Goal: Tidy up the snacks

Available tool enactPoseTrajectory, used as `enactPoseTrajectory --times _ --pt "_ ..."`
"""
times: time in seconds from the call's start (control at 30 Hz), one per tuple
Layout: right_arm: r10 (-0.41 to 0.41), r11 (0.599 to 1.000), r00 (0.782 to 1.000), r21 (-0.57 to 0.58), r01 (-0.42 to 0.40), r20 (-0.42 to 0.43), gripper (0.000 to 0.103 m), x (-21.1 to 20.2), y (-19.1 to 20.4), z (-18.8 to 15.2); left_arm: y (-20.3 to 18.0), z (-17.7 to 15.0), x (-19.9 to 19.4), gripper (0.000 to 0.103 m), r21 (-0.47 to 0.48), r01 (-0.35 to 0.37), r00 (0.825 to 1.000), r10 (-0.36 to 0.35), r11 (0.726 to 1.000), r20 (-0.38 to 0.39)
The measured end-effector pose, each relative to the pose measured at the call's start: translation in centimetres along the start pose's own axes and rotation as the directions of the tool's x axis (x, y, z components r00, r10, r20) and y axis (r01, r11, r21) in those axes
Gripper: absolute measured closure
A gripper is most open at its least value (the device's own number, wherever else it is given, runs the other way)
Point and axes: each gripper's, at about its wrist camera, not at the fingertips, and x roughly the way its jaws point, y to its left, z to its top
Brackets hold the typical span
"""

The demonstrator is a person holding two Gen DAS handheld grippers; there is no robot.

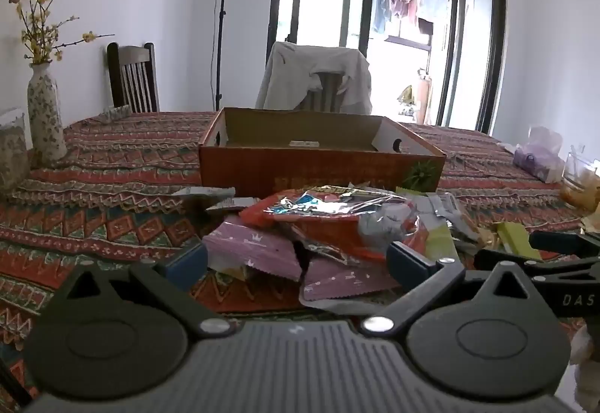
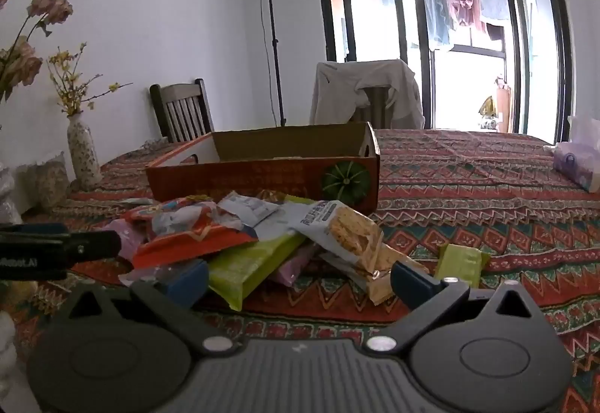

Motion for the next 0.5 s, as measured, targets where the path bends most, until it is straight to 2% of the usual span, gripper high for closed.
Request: enactPoseTrajectory --times 0.23,0.3,0.5 --pt "0.010 1.000 1.000 0.026 -0.009 -0.011 0.000 0.10 -0.18 -0.02 0.11 -0.25 -0.08 0.000 -0.008 -0.008 1.000 0.008 1.000 0.018" --pt "0.013 0.999 1.000 0.034 -0.012 -0.015 0.000 0.45 -0.28 0.01 -0.08 0.04 0.08 0.000 -0.008 -0.009 1.000 0.009 1.000 0.001" --pt "-0.008 1.000 1.000 0.017 0.008 0.000 0.000 -0.03 -0.37 0.00 -0.03 -0.11 -0.16 0.000 -0.006 0.001 1.000 -0.001 1.000 0.018"
